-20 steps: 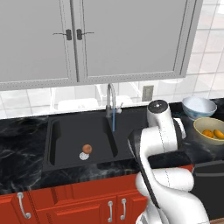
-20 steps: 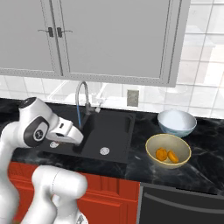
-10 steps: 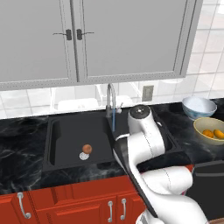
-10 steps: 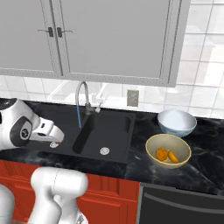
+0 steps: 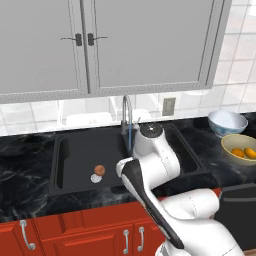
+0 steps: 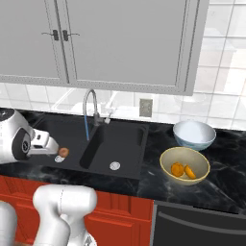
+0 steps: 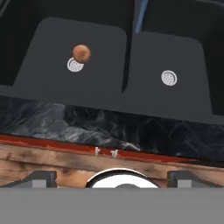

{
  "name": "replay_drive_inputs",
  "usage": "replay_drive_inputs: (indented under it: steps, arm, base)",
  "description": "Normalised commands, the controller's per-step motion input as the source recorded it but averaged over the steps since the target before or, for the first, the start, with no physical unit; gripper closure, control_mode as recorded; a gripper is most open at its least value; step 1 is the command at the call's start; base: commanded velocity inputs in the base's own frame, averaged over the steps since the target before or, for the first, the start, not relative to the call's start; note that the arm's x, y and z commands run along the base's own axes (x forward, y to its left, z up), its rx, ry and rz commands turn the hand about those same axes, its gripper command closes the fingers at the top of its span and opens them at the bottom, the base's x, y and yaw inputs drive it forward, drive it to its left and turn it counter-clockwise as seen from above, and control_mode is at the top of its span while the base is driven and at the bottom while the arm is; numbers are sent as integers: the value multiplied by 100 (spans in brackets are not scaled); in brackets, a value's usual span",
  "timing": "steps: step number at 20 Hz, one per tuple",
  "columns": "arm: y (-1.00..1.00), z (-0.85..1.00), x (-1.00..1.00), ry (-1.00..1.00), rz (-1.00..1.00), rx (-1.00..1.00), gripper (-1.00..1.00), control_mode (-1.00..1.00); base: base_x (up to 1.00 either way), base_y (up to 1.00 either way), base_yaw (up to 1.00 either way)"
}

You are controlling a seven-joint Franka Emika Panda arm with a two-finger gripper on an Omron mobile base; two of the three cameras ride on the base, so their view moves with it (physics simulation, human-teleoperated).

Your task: Pick the oranges from the sink and place them in one bowl. Place the onion in the other bowl. Then turn off the sink faucet.

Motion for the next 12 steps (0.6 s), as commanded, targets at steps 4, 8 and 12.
replay_drive_inputs:
  steps: [4, 8, 12]
  arm:
    - [54, -9, 30, 11, 24, 12, -100, -100]
    - [39, -2, 26, 5, 18, 8, -100, -100]
    - [2, -1, 35, 3, 4, 3, -100, -100]
  base:
    - [0, 0, 0]
    - [0, 0, 0]
    - [0, 0, 0]
